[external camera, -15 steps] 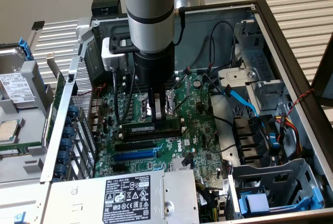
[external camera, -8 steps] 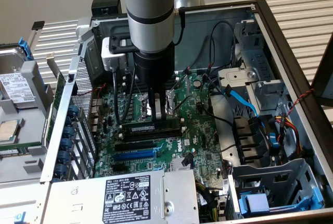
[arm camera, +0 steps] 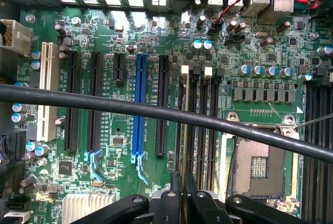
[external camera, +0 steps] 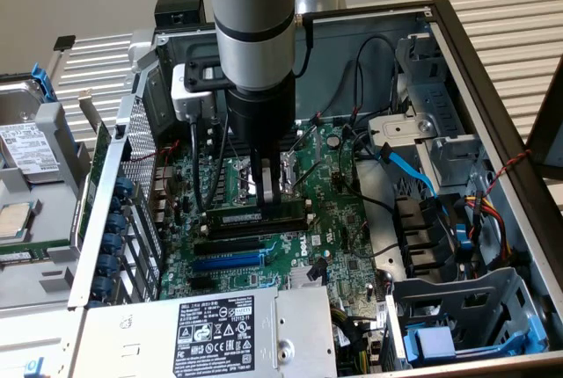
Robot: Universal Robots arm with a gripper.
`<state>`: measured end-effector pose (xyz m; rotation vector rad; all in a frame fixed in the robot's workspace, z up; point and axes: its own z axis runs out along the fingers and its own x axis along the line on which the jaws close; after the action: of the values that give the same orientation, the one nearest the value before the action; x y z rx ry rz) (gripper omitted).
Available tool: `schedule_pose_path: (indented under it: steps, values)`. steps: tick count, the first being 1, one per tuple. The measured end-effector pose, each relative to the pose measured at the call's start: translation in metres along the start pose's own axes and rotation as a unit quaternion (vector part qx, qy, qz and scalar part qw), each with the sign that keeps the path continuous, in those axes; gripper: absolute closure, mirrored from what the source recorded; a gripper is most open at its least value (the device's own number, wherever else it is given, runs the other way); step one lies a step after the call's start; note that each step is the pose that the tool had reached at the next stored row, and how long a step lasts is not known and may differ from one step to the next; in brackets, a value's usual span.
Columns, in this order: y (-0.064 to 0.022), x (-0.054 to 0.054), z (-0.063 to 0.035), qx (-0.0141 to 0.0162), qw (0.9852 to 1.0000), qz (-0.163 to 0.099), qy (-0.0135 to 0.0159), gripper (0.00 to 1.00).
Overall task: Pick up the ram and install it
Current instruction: 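Insert the ram into the slot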
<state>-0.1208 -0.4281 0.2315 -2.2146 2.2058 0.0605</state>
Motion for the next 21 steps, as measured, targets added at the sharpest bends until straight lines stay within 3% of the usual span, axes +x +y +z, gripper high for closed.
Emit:
schedule_pose_path:
  steps: [3,21]
  values:
    - [0.0003,0.0004,0.0013,0.0016,1.0000,0.000,0.0000,0.87]
    - [0.0003,0.0006,0.0058,0.0019,1.0000,0.000,0.0001,0.87]
